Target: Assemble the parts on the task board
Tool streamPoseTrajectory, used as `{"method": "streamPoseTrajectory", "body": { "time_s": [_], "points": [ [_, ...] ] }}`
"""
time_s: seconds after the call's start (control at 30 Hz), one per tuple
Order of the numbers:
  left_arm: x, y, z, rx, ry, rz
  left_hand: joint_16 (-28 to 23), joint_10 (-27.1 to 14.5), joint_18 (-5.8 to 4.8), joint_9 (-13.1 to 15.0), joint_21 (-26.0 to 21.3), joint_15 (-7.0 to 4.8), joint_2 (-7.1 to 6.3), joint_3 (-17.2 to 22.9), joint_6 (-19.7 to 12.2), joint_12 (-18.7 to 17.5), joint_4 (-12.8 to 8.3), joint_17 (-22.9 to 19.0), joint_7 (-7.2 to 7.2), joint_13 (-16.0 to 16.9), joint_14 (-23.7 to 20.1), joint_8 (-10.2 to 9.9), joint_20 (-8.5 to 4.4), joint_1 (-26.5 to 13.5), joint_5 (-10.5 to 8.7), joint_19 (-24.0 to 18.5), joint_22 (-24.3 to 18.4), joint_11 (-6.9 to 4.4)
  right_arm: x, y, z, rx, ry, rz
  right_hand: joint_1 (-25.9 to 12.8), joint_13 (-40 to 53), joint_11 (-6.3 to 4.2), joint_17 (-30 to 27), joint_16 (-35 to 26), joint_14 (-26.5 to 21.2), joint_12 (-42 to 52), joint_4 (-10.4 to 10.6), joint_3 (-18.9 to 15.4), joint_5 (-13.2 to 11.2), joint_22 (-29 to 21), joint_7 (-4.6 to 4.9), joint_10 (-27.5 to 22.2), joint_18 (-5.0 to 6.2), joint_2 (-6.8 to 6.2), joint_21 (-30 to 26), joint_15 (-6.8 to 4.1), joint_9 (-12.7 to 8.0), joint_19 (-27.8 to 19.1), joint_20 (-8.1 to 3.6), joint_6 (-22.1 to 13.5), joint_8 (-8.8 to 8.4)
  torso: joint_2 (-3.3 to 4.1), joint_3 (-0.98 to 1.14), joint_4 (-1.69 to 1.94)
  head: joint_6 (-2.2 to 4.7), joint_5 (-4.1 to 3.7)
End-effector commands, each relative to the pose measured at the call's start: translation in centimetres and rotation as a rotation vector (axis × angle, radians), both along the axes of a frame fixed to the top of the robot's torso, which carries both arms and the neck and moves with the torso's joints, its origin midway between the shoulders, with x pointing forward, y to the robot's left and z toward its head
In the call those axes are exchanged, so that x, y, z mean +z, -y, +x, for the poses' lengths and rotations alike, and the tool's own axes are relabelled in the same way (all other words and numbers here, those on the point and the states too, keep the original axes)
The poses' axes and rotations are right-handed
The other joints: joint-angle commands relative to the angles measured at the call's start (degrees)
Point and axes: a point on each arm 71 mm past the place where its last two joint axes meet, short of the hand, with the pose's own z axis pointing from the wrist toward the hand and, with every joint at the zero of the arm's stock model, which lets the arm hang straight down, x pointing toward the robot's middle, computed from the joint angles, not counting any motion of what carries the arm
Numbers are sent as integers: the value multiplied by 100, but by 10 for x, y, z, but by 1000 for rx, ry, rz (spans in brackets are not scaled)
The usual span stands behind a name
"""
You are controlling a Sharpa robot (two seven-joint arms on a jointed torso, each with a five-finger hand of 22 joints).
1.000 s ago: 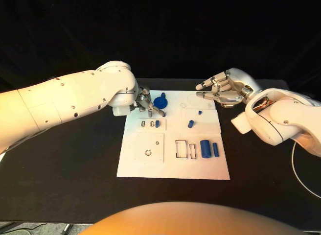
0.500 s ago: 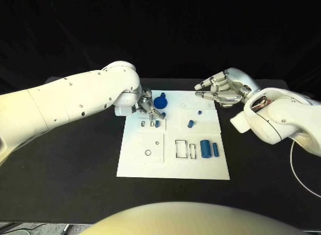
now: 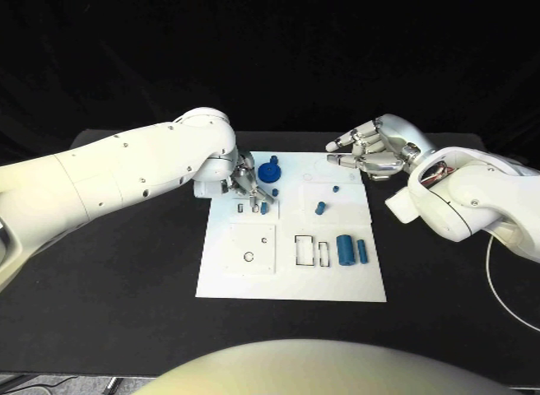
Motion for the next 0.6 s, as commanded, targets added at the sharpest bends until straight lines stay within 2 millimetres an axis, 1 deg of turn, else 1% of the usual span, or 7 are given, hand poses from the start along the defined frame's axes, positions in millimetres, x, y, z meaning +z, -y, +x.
{"method": "streamPoseTrajectory", "body": {
  "time_s": [0.03,0.2,0.6],
  "points": [
    [-2,-1,-1,18,-26,36,17,-36,-30,5,-10,-6,-15,-1,-48,-15,-37,1509,4,-1,603,29,-27,48,-20,173,548,11,-1,-2,0,14,-5,-5,-63,-4,-4,477,-32,349,-22,7,-14,26,-5,10,-30,85,-17,-30,45,-8,-19,2,-44,-18,-3,2,14,1,-10],
    [-2,1,-2,14,-28,29,17,-38,-31,10,-4,-5,-3,1,-51,-16,-38,1509,5,-1,603,31,-26,63,-19,175,554,12,0,-2,0,13,0,-3,-72,-3,-3,477,-33,350,-16,11,-20,30,-1,11,-27,84,-19,-29,46,-7,-16,2,-44,-19,-5,1,11,1,-10],
    [-1,4,-3,12,-24,14,17,-43,-30,22,-10,-3,20,4,-55,-22,-41,1509,6,-6,603,35,-23,90,-19,173,551,14,-1,-4,2,14,-1,-3,-72,2,-4,480,-30,351,-9,11,-20,31,0,11,-23,83,-18,-28,46,-7,-15,2,-44,-19,-1,4,21,1,-3]
  ]
}}
